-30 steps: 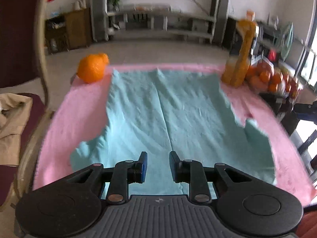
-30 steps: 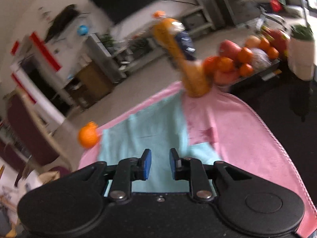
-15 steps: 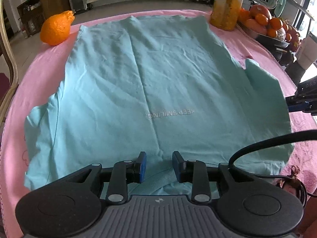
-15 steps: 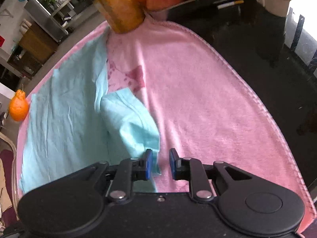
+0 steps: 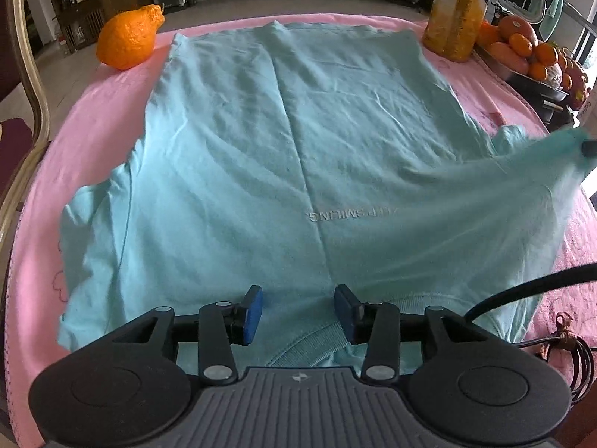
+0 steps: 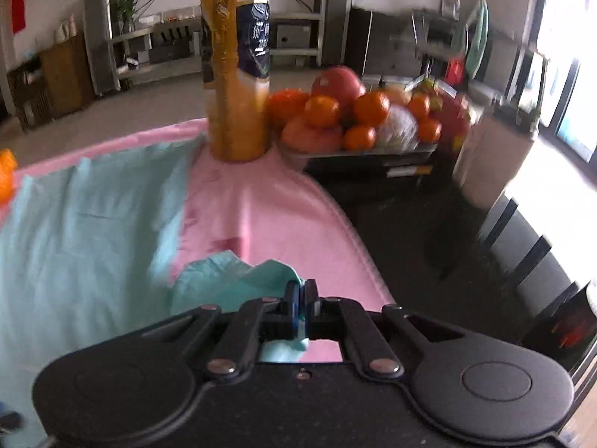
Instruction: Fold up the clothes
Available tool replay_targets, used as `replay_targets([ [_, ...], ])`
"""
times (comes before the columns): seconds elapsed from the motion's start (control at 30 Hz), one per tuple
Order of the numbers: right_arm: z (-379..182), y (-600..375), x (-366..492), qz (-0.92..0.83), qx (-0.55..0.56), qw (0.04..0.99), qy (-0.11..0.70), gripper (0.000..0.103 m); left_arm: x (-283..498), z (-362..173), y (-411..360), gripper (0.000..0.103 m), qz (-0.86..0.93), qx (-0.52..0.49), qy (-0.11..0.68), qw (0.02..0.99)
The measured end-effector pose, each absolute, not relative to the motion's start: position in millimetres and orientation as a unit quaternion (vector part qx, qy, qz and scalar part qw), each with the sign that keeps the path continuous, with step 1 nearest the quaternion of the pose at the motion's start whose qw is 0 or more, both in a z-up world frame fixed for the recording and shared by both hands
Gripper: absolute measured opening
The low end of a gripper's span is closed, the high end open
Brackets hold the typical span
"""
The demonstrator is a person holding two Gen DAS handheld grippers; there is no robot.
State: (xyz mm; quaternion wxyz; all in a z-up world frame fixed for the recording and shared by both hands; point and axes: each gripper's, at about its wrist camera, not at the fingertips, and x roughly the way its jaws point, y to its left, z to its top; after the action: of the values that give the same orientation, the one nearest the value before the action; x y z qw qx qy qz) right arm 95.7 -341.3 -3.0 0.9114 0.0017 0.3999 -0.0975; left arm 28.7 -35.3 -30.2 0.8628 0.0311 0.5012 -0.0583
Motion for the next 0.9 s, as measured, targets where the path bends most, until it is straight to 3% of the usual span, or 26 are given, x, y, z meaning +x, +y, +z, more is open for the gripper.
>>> replay_targets([
  [0.07, -15.1, -343.6, 104.8, -0.103, -0.020, 0.898, 0.428, 0.005, 27.6, -30.3, -37.1, 0.043, -0.059, 0.037, 0.500, 0.863],
  [0.13, -24.3, -352.4, 109.9, -0.117, -0.009, 0.883, 0.454, 0.014, 26.5, -30.2, -37.8, 0.043, -0.061, 0.039, 0.499, 0.863],
  [0.2, -20.2, -371.8, 106.1, -0.120, 0.054, 0.883, 0.451, 0.040, 25.7, -29.7, -36.8, 0.043, -0.062, 0.034, 0.500, 0.863],
  [0.27, -17.6, -389.8, 101.8, -0.126, 0.117, 0.883, 0.437, 0.045, 24.5, -29.4, -36.4, 0.043, -0.062, 0.032, 0.501, 0.863],
  [0.37, -33.6, -412.4, 101.9, -0.131, 0.210, 0.856, 0.455, 0.044, 21.8, -28.4, -37.1, 0.042, -0.067, 0.030, 0.501, 0.862],
  [0.5, -56.2, -429.2, 95.9, -0.102, 0.321, 0.807, 0.485, 0.031, 8.5, -16.8, -46.9, 0.035, -0.149, 0.001, 0.495, 0.856],
  [0.6, -53.7, -425.5, 94.1, -0.110, 0.307, 0.815, 0.479, 0.031, -5.7, -4.1, -66.9, 0.034, -0.234, -0.024, 0.486, 0.842],
  [0.7, -51.4, -428.6, 94.3, -0.107, 0.312, 0.817, 0.474, 0.031, -15.3, -3.8, -88.6, 0.042, -0.258, -0.020, 0.485, 0.835],
  [0.9, -40.0, -435.4, 92.8, -0.104, 0.289, 0.827, 0.471, 0.031, -20.1, -29.2, -106.0, 0.038, -0.245, -0.006, 0.511, 0.824],
])
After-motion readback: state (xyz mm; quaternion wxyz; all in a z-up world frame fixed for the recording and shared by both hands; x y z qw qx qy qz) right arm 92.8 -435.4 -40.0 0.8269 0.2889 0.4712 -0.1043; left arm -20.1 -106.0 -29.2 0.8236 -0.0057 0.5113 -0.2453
